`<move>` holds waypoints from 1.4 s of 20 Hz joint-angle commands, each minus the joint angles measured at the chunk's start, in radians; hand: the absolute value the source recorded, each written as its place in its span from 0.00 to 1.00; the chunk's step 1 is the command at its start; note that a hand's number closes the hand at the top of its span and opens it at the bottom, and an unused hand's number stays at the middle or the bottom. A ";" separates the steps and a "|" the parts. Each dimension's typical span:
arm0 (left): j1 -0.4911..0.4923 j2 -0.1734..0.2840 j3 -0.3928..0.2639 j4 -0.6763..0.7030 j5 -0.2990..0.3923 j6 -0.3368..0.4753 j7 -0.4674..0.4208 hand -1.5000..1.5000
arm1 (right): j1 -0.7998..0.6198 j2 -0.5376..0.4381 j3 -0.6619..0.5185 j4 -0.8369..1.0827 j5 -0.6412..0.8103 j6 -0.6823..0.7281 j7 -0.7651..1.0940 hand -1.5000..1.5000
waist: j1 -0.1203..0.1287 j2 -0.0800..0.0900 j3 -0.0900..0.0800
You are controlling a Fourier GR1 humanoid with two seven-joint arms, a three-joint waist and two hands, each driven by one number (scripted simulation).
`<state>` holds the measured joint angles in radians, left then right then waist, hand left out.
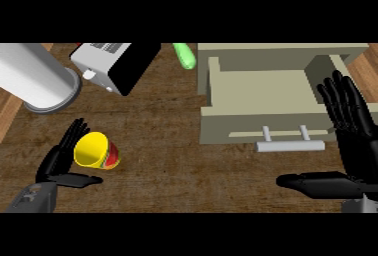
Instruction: Pick up the cup, place it into the drawer and close the drawer
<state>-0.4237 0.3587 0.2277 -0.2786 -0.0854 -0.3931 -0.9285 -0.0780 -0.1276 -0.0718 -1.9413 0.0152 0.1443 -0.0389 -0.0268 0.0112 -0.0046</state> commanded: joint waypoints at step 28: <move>-0.062 -0.127 -0.020 0.000 0.089 -0.398 -0.075 1.00 | -0.007 -0.030 -0.036 0.025 -0.044 0.042 0.005 0.00 | -0.004 0.000 0.000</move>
<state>-0.4931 0.2455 0.1985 -0.2802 -0.0258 -0.5682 -0.8813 -0.1002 -0.1383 -0.0924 -1.9173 -0.0158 0.1653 -0.0176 -0.0292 0.0112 -0.0051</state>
